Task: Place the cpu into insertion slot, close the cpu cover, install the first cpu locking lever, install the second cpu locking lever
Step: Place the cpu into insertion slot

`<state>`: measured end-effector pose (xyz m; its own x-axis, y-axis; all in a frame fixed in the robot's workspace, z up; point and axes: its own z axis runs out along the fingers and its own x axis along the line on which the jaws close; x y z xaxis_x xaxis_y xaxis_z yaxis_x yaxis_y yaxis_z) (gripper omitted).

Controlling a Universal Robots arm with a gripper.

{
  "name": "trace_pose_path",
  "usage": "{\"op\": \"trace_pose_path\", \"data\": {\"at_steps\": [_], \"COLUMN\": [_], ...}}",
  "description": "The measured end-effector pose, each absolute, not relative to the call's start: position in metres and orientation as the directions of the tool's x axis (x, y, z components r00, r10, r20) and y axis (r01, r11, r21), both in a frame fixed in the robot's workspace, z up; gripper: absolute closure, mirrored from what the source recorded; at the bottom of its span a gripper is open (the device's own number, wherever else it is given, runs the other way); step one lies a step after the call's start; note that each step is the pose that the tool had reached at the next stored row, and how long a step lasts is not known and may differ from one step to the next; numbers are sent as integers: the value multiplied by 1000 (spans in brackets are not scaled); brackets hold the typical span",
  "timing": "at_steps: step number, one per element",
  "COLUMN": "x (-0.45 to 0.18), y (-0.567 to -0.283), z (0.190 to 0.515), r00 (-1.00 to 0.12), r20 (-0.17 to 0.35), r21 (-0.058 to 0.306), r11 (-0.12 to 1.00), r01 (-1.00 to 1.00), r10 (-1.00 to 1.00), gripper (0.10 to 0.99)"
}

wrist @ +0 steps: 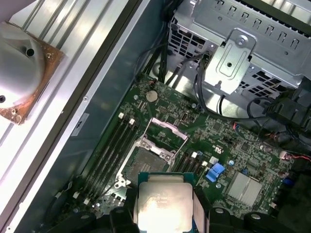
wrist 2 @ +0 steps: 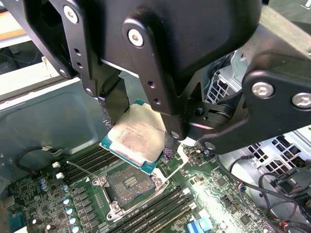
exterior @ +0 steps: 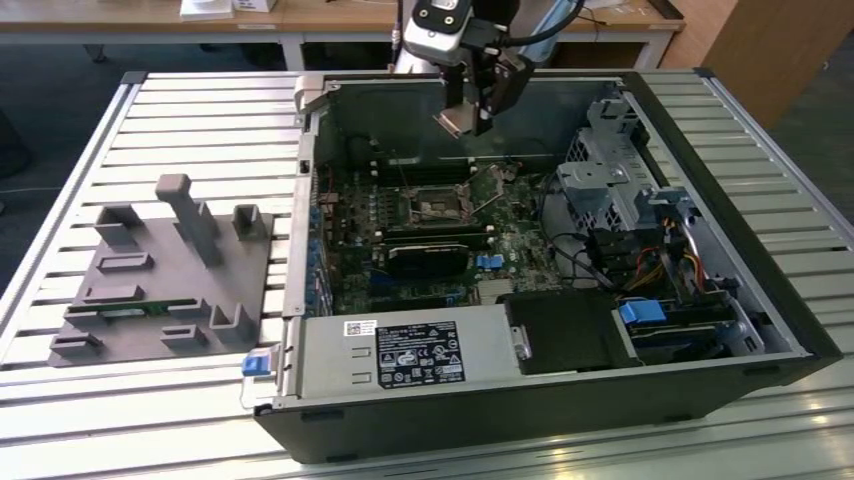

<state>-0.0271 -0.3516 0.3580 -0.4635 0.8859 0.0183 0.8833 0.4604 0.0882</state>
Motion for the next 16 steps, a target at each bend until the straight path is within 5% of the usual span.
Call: {"op": "trace_pose_path", "data": {"at_steps": [16], "x": [-27], "y": [-352], "z": [351], "r00": [-360], "r20": [16], "r21": [87], "r11": [357], "r01": [930], "r10": [933], "gripper": [549]}}
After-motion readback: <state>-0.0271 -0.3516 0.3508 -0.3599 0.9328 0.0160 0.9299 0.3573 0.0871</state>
